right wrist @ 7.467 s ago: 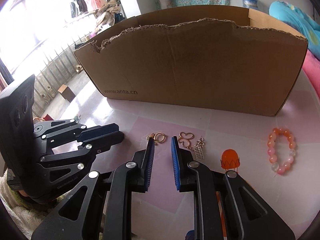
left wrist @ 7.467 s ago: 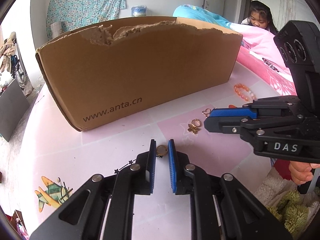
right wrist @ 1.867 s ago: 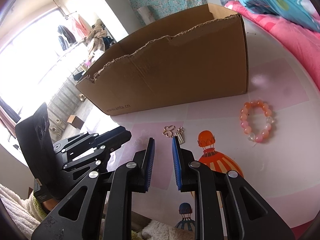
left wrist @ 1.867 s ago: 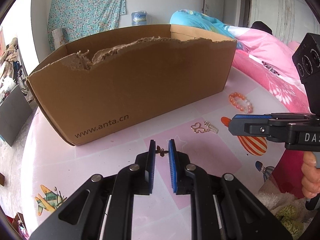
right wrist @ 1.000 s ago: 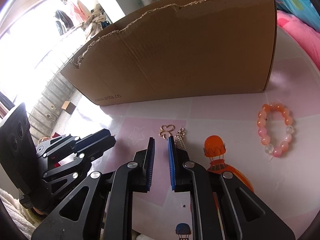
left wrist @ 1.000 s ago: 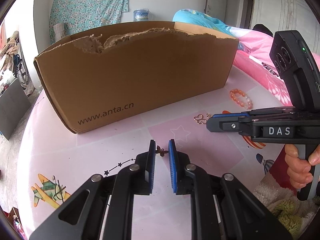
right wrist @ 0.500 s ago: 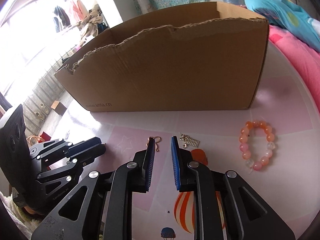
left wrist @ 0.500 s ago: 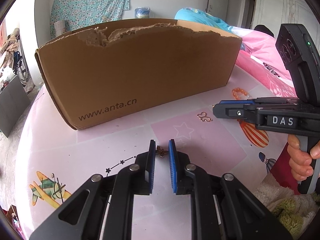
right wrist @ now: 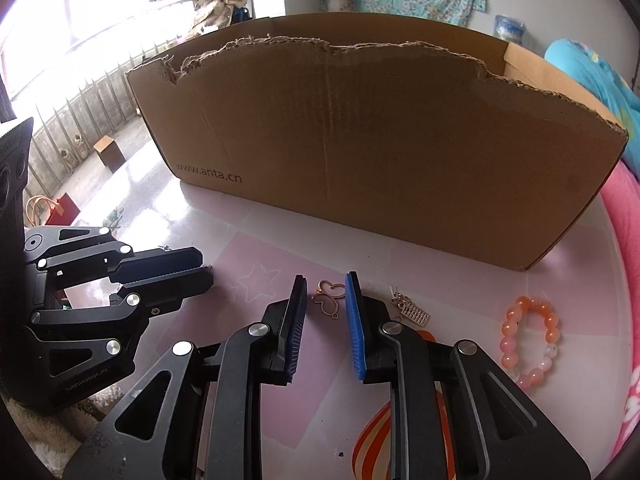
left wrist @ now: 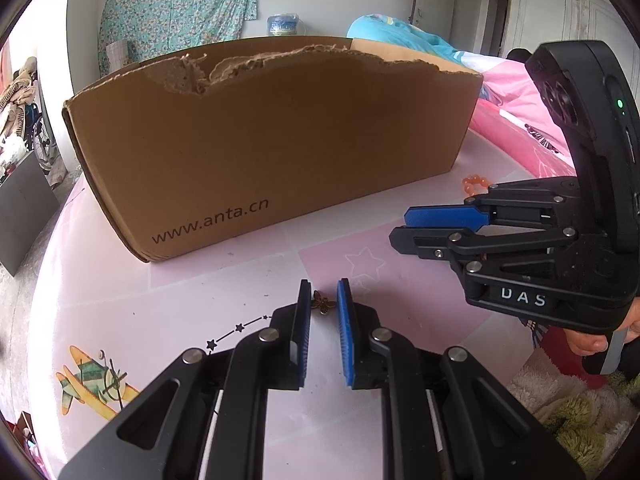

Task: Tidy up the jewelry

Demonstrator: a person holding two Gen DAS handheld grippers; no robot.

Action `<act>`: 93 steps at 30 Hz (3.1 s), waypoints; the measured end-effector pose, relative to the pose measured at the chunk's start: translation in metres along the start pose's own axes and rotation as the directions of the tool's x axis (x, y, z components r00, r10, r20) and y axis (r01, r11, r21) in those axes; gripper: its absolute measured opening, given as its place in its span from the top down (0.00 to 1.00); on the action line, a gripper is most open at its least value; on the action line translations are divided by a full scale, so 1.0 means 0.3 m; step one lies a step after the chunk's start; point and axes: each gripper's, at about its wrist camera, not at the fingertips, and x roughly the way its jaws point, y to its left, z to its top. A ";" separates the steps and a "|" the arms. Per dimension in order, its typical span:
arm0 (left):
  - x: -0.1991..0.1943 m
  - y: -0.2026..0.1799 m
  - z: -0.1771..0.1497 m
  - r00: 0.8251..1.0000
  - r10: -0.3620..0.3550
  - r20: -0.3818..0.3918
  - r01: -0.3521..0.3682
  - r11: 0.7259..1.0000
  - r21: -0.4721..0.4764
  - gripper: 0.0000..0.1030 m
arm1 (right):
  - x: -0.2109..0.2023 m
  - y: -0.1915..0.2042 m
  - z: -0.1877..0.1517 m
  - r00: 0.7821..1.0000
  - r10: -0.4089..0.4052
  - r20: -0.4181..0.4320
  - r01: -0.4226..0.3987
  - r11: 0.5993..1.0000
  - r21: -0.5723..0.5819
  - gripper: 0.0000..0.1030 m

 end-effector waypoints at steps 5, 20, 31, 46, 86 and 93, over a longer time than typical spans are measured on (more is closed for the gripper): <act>-0.008 0.012 -0.003 1.000 0.005 0.005 -0.005 1.000 -0.003 0.88 | -0.010 -0.010 0.000 0.992 0.122 -0.041 -0.119 0.990 0.070 0.79; -0.013 0.016 -0.005 1.000 0.007 -0.001 -0.007 1.000 -0.020 0.88 | -0.006 -0.038 0.018 0.994 0.100 -0.052 -0.098 0.994 0.039 0.76; -0.005 0.018 -0.001 1.000 0.011 -0.004 -0.011 1.000 -0.020 0.88 | 0.024 0.036 0.024 0.999 0.026 -0.043 -0.028 0.998 -0.056 0.72; -0.010 0.028 -0.009 1.000 0.009 0.003 -0.009 1.000 -0.029 0.88 | 0.061 0.052 0.056 0.997 0.056 -0.061 -0.060 0.996 -0.063 0.87; 0.124 0.143 0.552 0.972 -0.225 -0.066 0.212 0.964 -0.164 0.82 | 0.039 -0.337 0.478 0.990 0.143 -0.013 -0.135 0.956 0.260 0.84; 0.123 0.175 0.554 0.977 -0.208 -0.037 0.197 0.959 -0.204 0.56 | -0.011 -0.375 0.452 0.988 0.148 0.049 -0.156 0.946 0.283 0.83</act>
